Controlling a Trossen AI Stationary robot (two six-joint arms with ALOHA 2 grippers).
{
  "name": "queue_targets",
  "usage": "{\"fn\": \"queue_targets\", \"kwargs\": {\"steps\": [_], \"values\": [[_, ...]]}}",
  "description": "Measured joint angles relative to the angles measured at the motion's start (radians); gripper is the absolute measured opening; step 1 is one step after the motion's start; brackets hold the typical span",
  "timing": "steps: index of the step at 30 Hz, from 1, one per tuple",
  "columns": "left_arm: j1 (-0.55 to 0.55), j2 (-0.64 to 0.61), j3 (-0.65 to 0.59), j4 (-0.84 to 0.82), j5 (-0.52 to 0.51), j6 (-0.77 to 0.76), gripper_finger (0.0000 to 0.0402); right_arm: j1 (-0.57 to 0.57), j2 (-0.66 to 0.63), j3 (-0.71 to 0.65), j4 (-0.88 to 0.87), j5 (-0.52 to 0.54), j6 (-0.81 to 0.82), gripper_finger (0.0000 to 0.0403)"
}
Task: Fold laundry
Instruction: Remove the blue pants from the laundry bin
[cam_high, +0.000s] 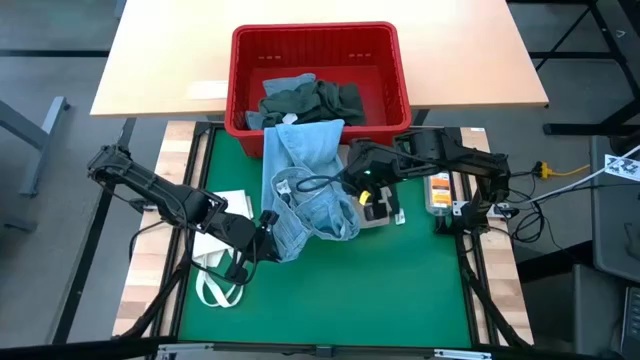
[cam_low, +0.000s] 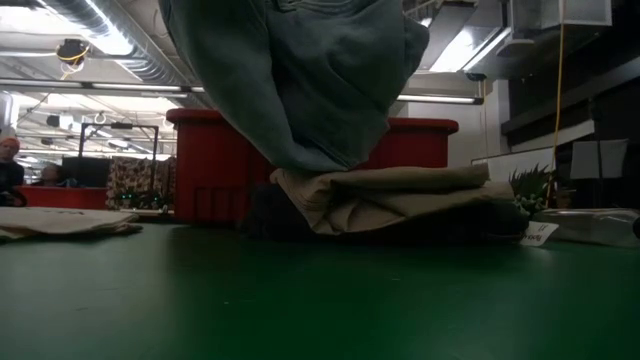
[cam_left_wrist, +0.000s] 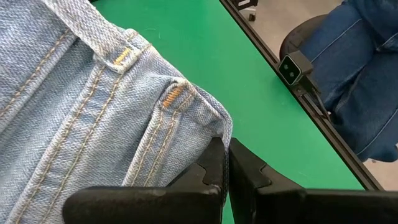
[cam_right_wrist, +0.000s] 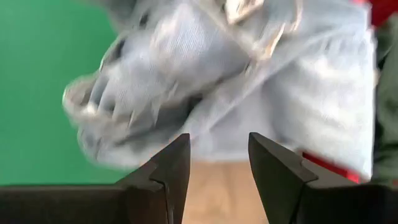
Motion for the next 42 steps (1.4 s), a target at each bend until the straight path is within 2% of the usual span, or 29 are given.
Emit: {"fn": "queue_targets", "kwargs": {"steps": [5, 10, 12, 15, 23, 28, 31, 36, 42], "values": [[0.000, 0.000, 0.000, 0.000, 0.000, 0.000, 0.0000, 0.000, 0.023, 0.000, 0.083, -0.034, -0.025, 0.0163], [0.000, 0.000, 0.000, -0.002, 0.000, 0.000, 0.0000, -0.008, 0.027, 0.000, 0.078, -0.241, -0.023, 0.0163], [0.000, 0.000, 0.000, -0.002, -0.001, 0.000, 0.0000, -0.015, 0.027, 0.000, 0.082, -0.287, -0.020, 0.0163], [0.000, 0.000, 0.000, -0.001, -0.001, 0.000, 0.0000, -0.020, 0.027, 0.000, 0.082, -0.281, 0.039, 0.0163], [0.000, 0.000, 0.000, -0.001, -0.001, 0.000, 0.0000, -0.042, 0.027, 0.000, 0.117, -0.137, 0.193, 0.0163], [0.000, 0.000, 0.000, -0.001, -0.001, 0.000, 0.0000, -0.053, 0.036, 0.000, 0.127, -0.131, 0.271, 0.0163], [0.000, 0.000, 0.000, -0.003, -0.002, 0.000, 0.0000, -0.053, 0.051, 0.000, 0.131, -0.176, 0.296, 0.0163], [0.000, 0.000, 0.000, -0.003, -0.002, 0.000, 0.0000, -0.053, 0.054, 0.000, 0.144, -0.310, 0.318, 0.0163], [0.000, 0.000, 0.001, -0.004, -0.002, 0.014, 0.0000, -0.052, 0.054, 0.000, 0.145, -0.331, 0.354, 0.0163]]}}
